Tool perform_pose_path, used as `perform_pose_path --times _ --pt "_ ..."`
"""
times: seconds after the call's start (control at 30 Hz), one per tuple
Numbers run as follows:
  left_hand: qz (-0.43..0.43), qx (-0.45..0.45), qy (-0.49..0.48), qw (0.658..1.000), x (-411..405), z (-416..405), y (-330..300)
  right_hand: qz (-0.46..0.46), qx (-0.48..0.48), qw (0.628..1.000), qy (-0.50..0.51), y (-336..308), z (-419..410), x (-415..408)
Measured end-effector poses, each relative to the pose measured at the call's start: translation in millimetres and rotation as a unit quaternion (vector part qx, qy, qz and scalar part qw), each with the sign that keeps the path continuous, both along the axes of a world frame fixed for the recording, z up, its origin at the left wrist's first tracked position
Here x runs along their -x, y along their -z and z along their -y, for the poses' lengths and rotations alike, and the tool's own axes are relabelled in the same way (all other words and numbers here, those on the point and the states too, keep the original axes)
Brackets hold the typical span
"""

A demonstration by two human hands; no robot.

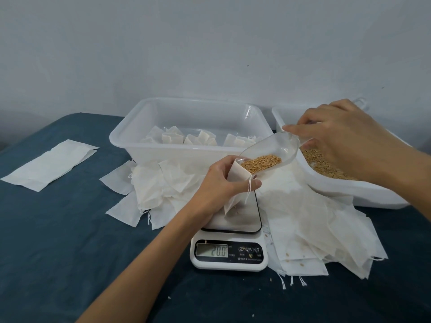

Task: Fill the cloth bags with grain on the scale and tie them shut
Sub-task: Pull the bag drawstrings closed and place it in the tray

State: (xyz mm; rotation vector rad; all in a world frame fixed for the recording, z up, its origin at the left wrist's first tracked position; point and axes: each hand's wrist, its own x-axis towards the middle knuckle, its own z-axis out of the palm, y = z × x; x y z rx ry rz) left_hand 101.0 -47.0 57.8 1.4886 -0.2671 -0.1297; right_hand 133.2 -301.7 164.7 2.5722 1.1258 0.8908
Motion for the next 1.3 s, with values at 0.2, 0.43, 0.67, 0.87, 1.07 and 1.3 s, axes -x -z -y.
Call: perform_pose_path --times 0.2,0.43,0.67,0.87,1.07,1.3 --pt "0.001 -0.004 -0.005 1.000 -1 0 1 -0.003 -0.002 1.000 0.006 -1 -1 1" --pt "-0.003 0.006 -0.003 1.000 -1 0 1 -0.002 -0.002 1.000 0.007 -2 -1 1" --pt "0.000 0.011 -0.005 1.000 0 0 1 0.002 -0.005 1.000 0.008 -2 -5 2" --pt "-0.004 0.019 -0.006 1.000 -2 1 2 0.005 -0.010 1.000 0.012 -4 -7 4" --pt "-0.007 0.021 -0.006 1.000 -1 0 1 -0.026 -0.010 0.999 0.025 -5 -8 8" --pt "-0.004 0.009 -0.014 1.000 -1 -1 1 -0.171 -0.093 0.979 0.061 4 -3 11"
